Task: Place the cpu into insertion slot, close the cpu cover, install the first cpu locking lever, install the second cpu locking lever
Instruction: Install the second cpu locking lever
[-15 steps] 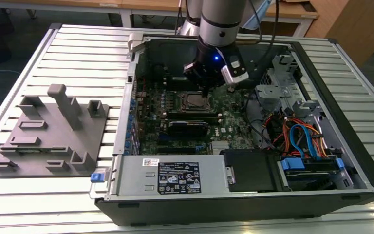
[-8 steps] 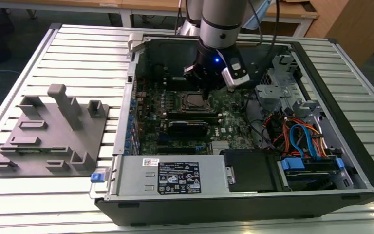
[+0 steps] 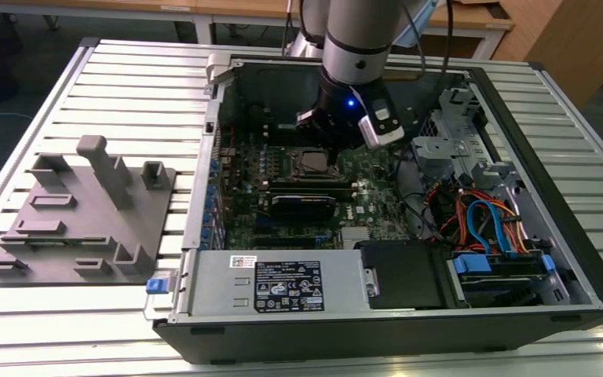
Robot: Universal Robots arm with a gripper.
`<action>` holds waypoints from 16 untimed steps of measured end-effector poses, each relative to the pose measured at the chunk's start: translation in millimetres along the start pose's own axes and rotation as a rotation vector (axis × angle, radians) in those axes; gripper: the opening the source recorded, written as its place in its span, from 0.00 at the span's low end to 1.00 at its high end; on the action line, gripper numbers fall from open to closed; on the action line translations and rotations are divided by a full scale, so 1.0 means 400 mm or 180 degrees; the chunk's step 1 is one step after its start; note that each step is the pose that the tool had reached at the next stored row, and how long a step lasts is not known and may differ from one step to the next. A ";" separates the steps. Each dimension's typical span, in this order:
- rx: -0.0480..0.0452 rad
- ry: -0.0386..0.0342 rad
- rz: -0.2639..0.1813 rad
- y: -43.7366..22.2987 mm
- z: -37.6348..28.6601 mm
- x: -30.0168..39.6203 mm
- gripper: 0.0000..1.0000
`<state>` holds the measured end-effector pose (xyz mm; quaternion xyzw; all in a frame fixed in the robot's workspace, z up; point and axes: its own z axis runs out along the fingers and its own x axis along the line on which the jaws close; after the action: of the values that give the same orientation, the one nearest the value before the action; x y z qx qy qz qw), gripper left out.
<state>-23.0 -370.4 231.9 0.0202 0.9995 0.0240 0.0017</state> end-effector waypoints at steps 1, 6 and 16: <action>-0.0003 0.0002 0.0002 -0.004 0.000 0.000 0.11; -0.0074 0.0008 0.0015 -0.019 0.000 0.000 0.11; -0.0212 0.0018 0.0026 -0.057 0.001 0.001 0.11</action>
<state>-24.5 -393.0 230.5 0.0241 0.9981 0.0572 -0.0006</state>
